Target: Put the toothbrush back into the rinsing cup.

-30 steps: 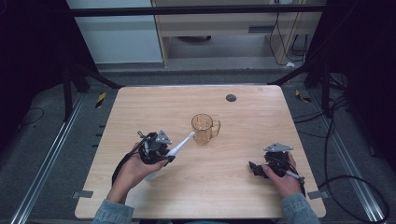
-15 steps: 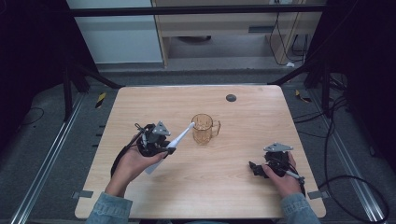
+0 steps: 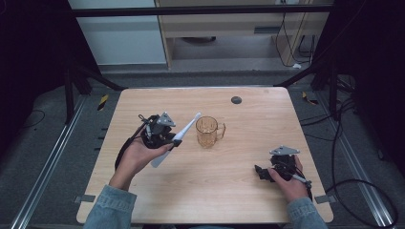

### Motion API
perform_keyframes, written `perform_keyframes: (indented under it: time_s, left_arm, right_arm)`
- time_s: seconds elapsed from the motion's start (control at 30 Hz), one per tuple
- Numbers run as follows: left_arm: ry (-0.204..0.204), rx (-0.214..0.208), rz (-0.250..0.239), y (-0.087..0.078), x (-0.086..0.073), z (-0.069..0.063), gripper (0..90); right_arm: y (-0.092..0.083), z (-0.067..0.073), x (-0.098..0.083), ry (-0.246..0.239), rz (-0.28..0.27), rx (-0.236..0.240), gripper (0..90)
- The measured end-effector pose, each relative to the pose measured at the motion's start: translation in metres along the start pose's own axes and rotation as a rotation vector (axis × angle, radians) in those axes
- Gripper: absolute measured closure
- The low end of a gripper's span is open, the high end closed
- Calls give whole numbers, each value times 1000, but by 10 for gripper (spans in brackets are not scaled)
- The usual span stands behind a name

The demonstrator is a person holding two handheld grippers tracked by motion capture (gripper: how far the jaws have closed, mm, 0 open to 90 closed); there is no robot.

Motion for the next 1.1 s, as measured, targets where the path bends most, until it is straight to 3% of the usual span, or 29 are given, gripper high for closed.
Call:
perform_keyframes:
  time_s: [0.73, 1.1]
  left_arm:
    - [22, 7, -4, -2, 41, 12, 665]
    - [27, -2, 1, 10, 65, 23, 665]
  right_arm:
    - [0, 0, 0, -2, -1, -1, 4]
    - [1, -1, 1, 1, 2, -3, 4]
Point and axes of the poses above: each handheld gripper's, and its own axes: y roughly forward along the jaws, x roughly out of its top, z roughly to its left, the point moved 9 cm from there along y, roughly forward along the jaws, and after that the axes turned 15 degrees about -x, right-handed, at the moved point
